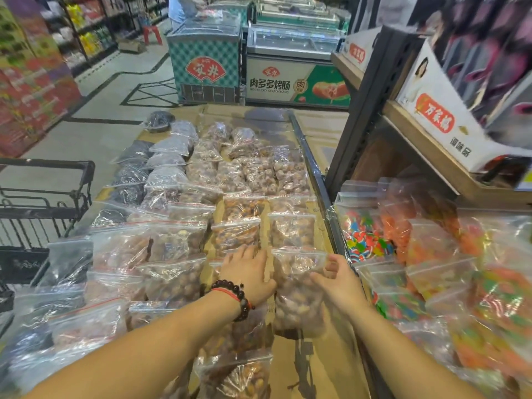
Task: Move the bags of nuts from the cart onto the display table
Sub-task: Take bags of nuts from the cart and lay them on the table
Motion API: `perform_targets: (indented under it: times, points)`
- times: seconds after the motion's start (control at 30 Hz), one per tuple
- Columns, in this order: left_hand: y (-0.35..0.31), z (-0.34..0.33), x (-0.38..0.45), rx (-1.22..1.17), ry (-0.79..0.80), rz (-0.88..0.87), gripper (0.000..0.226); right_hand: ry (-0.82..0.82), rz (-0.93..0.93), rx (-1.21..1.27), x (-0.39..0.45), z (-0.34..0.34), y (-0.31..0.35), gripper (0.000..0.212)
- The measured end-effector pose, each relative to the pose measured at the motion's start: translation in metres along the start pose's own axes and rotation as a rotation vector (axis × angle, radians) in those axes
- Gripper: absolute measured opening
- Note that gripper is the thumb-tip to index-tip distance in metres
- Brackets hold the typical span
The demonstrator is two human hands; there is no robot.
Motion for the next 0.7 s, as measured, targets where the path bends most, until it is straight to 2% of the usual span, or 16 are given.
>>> perform_targets:
  times: [0.13, 0.27, 0.5, 0.63, 0.7]
  points:
    - [0.001, 0.003, -0.036, 0.075, 0.099, 0.001, 0.077, -0.041, 0.197, -0.432, -0.045, 0.01, 0.015, 0.034]
    - [-0.014, 0.023, -0.082, 0.118, 0.065, -0.004, 0.075, -0.149, 0.419, -0.768, -0.094, 0.011, 0.024, 0.037]
    - [-0.037, 0.059, -0.202, 0.182, -0.035, 0.034, 0.07, -0.293, 0.743, -0.879, -0.185, 0.005, 0.032, 0.051]
    - [-0.029, 0.07, -0.277, 0.146, -0.134, 0.122, 0.055, -0.245, 0.83, -0.882, -0.239, -0.018, 0.044, 0.052]
    - [-0.018, 0.075, -0.32, 0.145, -0.145, 0.158, 0.057, -0.199, 0.848, -0.883, -0.268, -0.038, 0.049, 0.049]
Point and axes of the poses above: each hand's wrist, its own x-axis towards the middle knuckle, its own z-axis out of the back of the hand, y = z × x, the point moved 2 cm from there along x, towards the middle knuckle, and after that the axes turned 14 degrees about -z, right-handed, at the moved point
